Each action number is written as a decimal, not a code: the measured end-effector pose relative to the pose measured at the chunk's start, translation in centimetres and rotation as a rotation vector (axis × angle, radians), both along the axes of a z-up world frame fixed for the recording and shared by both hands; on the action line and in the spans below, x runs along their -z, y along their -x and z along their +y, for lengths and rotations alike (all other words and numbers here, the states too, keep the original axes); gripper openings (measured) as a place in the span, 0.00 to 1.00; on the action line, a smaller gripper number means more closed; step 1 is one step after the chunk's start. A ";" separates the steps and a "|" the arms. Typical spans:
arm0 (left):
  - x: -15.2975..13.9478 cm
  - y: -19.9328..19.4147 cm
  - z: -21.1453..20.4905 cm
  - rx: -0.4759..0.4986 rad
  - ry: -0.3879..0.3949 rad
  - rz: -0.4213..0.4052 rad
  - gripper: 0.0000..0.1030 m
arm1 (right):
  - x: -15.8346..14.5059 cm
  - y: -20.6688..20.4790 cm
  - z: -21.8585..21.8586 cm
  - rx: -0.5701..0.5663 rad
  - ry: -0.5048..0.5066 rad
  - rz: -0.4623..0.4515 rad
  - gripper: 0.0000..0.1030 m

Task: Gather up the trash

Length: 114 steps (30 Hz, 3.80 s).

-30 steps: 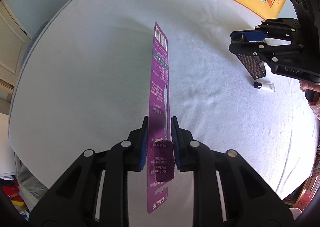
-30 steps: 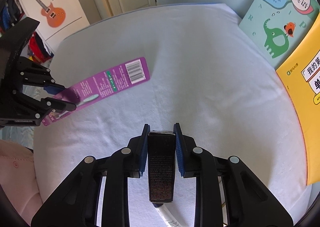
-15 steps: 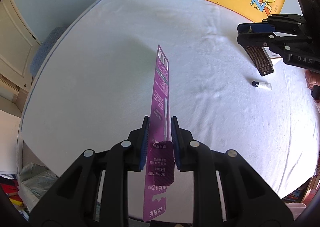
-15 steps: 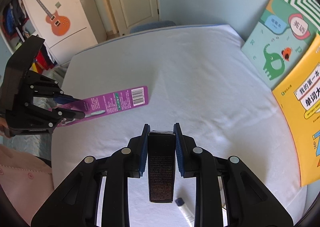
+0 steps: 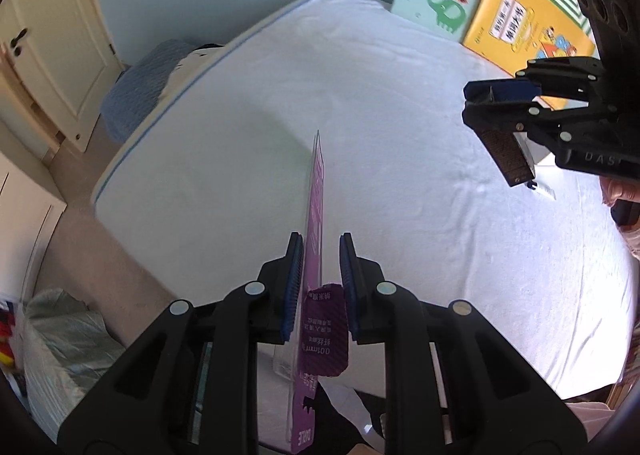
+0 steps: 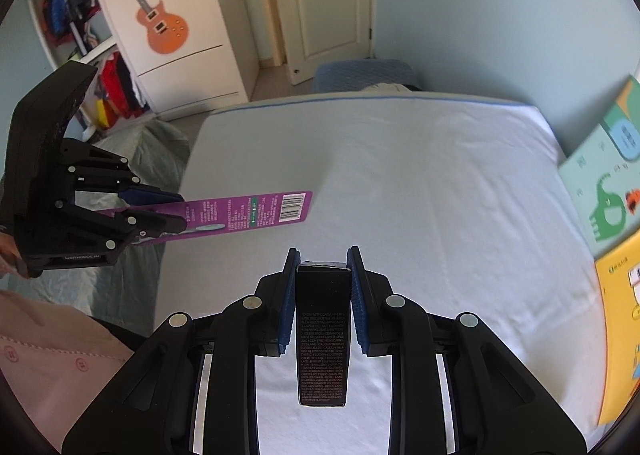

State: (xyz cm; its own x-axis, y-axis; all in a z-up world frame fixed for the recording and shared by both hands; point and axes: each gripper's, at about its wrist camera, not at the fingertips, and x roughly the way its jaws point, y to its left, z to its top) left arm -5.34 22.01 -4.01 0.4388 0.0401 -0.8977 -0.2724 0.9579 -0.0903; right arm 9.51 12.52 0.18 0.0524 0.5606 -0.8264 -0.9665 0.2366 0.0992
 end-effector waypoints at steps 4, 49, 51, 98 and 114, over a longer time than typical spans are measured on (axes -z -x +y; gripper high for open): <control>-0.8 2.9 2.5 -0.066 -0.014 -0.016 0.17 | -0.4 1.5 3.1 -0.069 -0.007 0.007 0.24; 4.0 36.3 17.2 -0.767 0.072 0.127 0.16 | 1.4 36.2 33.1 -0.922 0.035 0.213 0.24; 4.2 36.6 17.6 -0.772 0.077 0.127 0.16 | 1.6 36.5 33.5 -0.926 0.042 0.217 0.24; 3.3 33.1 17.6 -0.657 -0.003 0.135 0.87 | 1.2 30.7 31.7 -0.695 0.030 0.153 0.86; 1.5 29.3 17.0 -0.569 -0.019 0.125 0.93 | 0.3 25.3 27.8 -0.568 0.054 0.162 0.87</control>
State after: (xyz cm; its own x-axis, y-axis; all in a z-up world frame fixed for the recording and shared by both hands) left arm -34.67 38.98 -5.54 0.2337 0.2554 -0.9382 -0.7521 0.6590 -0.0079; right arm -15.75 40.28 -0.12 -0.3728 0.4204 -0.8272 -0.9167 -0.3048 0.2582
